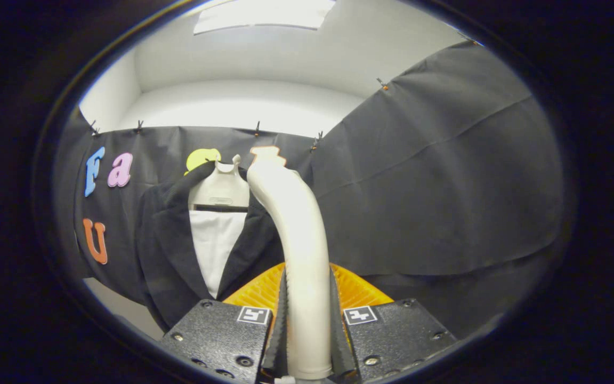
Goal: Iron the clothes twice with a garment steamer, once on the left side and once on the right side.
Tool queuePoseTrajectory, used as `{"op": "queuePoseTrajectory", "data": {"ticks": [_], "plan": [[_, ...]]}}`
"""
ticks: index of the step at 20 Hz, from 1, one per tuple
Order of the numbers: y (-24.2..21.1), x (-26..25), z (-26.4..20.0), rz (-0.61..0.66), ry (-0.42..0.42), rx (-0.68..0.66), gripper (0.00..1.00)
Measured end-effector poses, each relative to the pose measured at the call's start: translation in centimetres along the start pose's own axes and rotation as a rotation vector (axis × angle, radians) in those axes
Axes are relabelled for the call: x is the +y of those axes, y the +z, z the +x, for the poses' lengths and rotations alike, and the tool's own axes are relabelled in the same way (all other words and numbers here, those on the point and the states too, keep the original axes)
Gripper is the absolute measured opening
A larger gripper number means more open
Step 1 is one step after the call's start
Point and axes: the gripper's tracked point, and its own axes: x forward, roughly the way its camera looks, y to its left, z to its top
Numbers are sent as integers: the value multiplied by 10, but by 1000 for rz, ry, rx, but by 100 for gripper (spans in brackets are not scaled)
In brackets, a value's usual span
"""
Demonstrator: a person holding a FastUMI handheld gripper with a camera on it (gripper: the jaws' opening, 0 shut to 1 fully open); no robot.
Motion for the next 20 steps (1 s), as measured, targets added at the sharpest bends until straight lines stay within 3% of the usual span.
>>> {"op": "queuePoseTrajectory", "data": {"ticks": [2, 3, 8, 20], "plan": [[6, 15, 32, 5, 11, -13, 37], [10, -3, 22, 15, 21, -20, 37], [1, 15, 54, -11, 85, 1, 37], [-82, 6, 27, -51, 43, 153, 37]]}}
